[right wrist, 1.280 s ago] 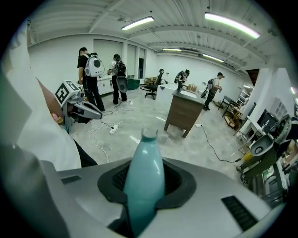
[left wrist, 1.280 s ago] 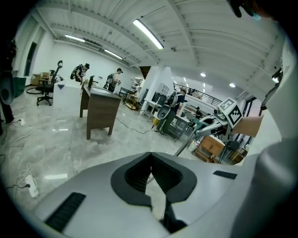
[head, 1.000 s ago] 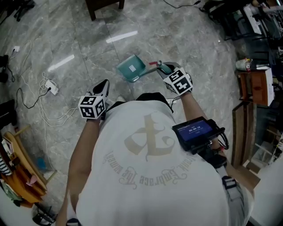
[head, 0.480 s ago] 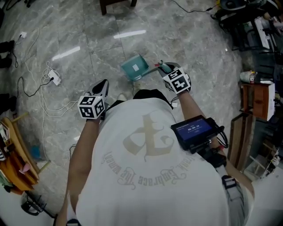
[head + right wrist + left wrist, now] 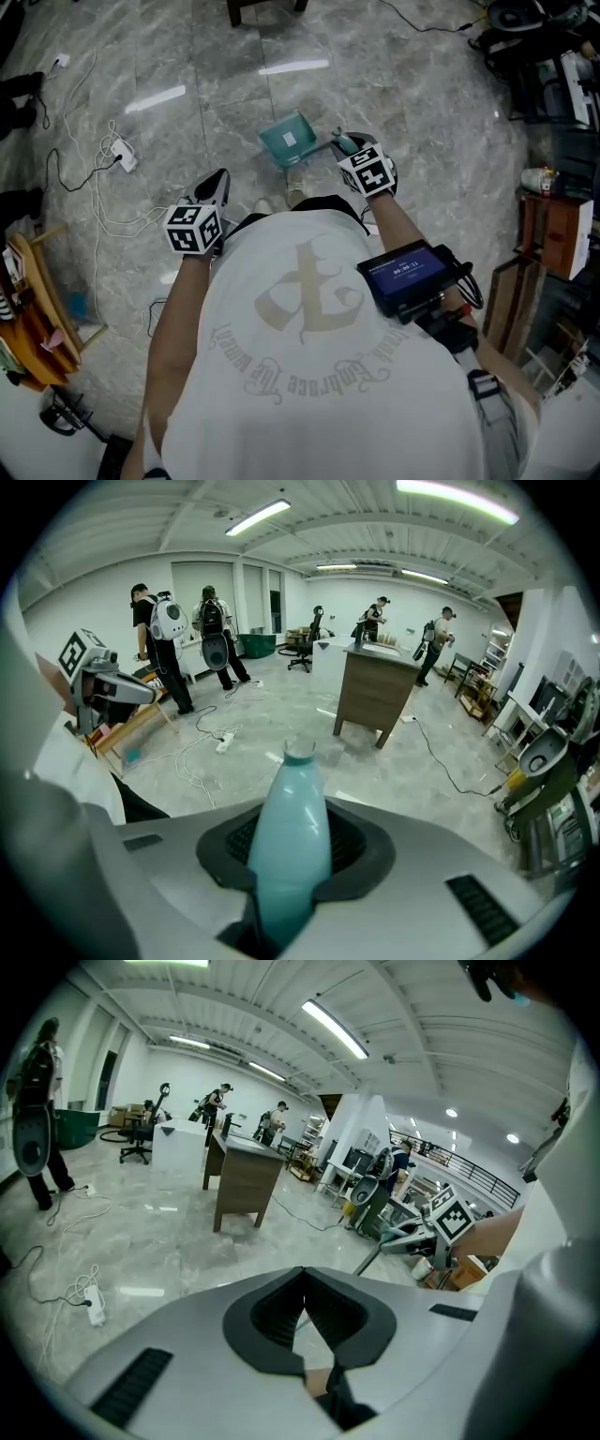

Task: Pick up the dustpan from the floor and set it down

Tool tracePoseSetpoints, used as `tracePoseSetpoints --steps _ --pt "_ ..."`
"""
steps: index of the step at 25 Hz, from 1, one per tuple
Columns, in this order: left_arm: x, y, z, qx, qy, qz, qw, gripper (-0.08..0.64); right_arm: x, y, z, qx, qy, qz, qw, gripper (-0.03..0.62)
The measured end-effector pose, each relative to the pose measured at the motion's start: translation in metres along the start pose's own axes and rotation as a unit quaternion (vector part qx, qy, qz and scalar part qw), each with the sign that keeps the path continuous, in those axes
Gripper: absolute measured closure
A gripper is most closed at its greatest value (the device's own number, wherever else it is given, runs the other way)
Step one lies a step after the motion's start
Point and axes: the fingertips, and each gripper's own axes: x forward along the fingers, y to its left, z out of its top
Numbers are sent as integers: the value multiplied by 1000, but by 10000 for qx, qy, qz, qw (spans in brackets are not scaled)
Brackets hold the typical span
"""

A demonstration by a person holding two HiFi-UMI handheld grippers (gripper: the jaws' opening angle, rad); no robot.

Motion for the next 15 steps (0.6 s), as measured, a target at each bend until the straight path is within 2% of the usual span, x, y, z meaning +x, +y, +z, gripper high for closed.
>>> tracePoseSetpoints --steps 6,15 --pt "10 -2 1 -67 198 174 9996 548 24 -20 -1 339 18 50 9994 489" --pt "39 17 27 -210 386 488 9978 548 85 -63 11 421 263 106 9987 488"
